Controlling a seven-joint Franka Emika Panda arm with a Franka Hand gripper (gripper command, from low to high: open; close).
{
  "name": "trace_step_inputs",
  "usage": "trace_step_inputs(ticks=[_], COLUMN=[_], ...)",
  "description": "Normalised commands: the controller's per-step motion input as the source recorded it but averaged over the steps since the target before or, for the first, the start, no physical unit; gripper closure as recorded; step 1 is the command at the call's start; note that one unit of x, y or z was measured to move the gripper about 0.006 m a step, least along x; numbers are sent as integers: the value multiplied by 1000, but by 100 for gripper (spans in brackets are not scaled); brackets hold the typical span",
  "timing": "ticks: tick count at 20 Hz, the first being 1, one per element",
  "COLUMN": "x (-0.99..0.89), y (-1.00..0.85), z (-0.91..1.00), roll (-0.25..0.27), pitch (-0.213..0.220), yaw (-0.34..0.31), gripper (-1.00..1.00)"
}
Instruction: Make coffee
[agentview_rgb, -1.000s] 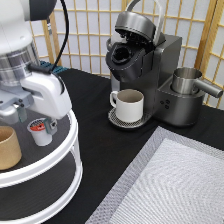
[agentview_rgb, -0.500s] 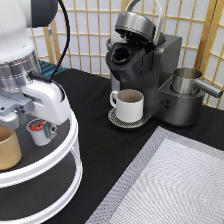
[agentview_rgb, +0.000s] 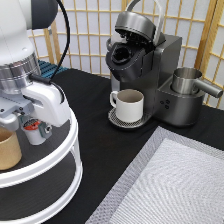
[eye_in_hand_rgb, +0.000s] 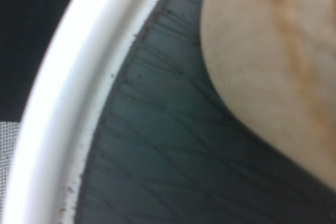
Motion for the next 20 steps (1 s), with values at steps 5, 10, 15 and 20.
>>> trace_step_inputs(ticks=[5, 10, 15, 20], x=[429, 356, 422, 373], y=[189, 378, 374, 405], z=[853, 937, 719, 522], roll=[-78, 46, 177, 265], pitch=[-30, -12, 40, 6], yaw=[8, 72, 91, 92], gripper=[100, 100, 100, 100])
